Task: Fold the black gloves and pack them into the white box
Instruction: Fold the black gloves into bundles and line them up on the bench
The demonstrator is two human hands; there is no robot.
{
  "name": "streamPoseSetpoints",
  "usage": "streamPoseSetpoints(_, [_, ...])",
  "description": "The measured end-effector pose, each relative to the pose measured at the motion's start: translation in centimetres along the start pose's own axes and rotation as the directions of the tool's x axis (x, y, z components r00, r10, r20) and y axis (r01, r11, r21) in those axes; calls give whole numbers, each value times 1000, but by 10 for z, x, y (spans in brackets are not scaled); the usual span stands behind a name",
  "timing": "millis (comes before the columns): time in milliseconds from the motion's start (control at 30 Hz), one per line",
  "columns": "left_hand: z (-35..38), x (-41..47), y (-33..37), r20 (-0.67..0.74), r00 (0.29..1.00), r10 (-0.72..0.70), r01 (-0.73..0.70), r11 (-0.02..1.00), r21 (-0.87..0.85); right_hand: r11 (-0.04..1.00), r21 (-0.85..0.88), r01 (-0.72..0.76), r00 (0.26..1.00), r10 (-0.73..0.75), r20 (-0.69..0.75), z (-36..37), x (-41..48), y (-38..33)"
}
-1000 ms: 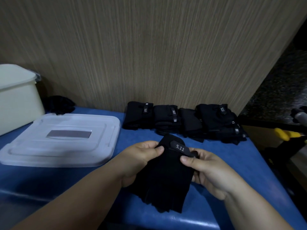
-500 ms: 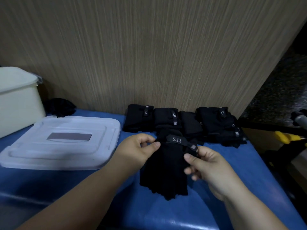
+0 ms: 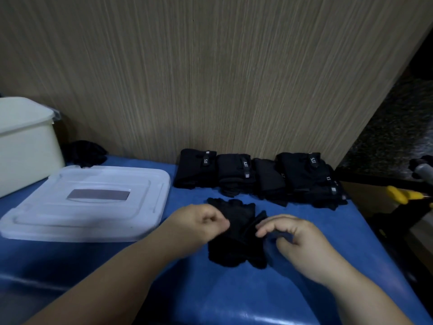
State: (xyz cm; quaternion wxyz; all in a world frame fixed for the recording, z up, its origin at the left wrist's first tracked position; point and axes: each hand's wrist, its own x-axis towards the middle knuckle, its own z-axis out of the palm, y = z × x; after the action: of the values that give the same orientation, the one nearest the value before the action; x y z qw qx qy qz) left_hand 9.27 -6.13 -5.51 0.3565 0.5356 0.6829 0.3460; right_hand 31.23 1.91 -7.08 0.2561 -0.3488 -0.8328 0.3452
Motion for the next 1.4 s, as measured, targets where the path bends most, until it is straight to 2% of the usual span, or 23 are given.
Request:
streamPoseSetpoints(100, [2, -4, -2, 73, 997, 7, -27, 962, 272, 990, 21, -137, 990, 138, -37, 0, 0, 1])
streamPoseSetpoints(233, [3, -3, -5, 31, 999, 17, -26, 935, 354, 973, 132, -191, 967, 210, -144, 5, 3, -1])
streamPoseSetpoints(300, [5, -1, -7, -37, 995, 95, -74, 923, 378, 962, 119, -246, 947, 265, -181, 8, 5, -2])
streamPoseSetpoints(400, [13, 0, -12, -81, 954, 287, -229, 878, 420, 939, -16, -345, 925, 337, -179, 16, 6, -1])
streamPoseSetpoints(467, [21, 2, -16, -4, 938, 347, -311, 847, 431, 923, -74, -378, 910, 355, -213, 20, 7, -3])
streamPoseSetpoints(567, [32, 5, -20, 133, 943, 305, -328, 788, 520, 909, -124, -398, 898, 359, -253, 23, 10, -5])
streamPoseSetpoints(700, [36, 6, -23, 188, 942, 277, -335, 766, 549, 907, -170, -385, 910, 342, -236, 23, 13, -2])
streamPoseSetpoints(767, [37, 6, -24, 221, 935, 278, -355, 751, 557, 916, -119, -383, 907, 349, -235, 21, 15, 2])
streamPoseSetpoints(867, [38, 5, -24, 285, 924, 254, -377, 718, 585, 905, 102, -414, 875, 426, -228, 14, 18, 6])
streamPoseSetpoints(933, [39, 4, -23, 320, 917, 237, -389, 708, 589, 882, 191, -431, 862, 465, -201, 10, 18, 5])
streamPoseSetpoints(1067, [40, 6, -23, 361, 911, 200, -392, 690, 608, 882, 271, -385, 878, 441, -186, 13, 17, 4])
streamPoseSetpoints(1133, [39, 7, -22, 377, 908, 181, -391, 689, 611, 866, 358, -350, 902, 415, -123, 16, 16, -2])
streamPoseSetpoints(1233, [35, 9, -21, 317, 930, 187, -344, 747, 569, 852, 425, -306, 941, 339, -2, 19, 14, -8])
streamPoseSetpoints(1333, [28, 10, -20, 91, 958, 271, -282, 841, 462, 916, 297, -270, 963, 264, 61, 21, 11, -8])
streamPoseSetpoints(1400, [24, 9, -18, -23, 961, 274, -242, 882, 403, 959, 173, -226, 974, 219, 59, 24, 9, -3])
